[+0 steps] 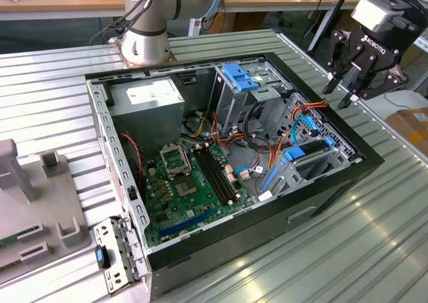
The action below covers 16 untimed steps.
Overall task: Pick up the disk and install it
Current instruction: 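Insert the first disk wire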
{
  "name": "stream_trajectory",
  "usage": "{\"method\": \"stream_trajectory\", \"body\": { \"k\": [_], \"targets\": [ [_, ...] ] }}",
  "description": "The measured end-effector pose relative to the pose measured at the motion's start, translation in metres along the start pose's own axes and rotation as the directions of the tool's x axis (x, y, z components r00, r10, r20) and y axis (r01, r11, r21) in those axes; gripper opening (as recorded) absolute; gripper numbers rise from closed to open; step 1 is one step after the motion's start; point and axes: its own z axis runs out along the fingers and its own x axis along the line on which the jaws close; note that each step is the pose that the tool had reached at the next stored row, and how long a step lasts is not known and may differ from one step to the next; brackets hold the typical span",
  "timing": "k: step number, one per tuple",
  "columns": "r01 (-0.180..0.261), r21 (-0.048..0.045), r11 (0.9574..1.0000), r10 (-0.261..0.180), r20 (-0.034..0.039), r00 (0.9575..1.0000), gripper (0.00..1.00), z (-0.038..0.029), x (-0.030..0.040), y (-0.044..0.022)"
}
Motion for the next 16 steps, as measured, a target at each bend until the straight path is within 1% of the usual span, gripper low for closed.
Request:
{"method": "stream_trajectory", "body": {
  "k": [7, 11, 16],
  "targets": [
    [0.003, -0.0001, 1.0, -0.003, 0.0, 1.0, 0.44, 0.0002, 0.0, 0.0],
    [0.023, -0.0007, 0.9997, -0.023, -0.0001, 0.9997, 0.44, 0.0004, -0.0012, -0.0001],
    [0.023, -0.0007, 0.9997, -0.023, -0.0002, 0.9997, 0.44, 0.0003, -0.0013, -0.0001]
  ]
}}
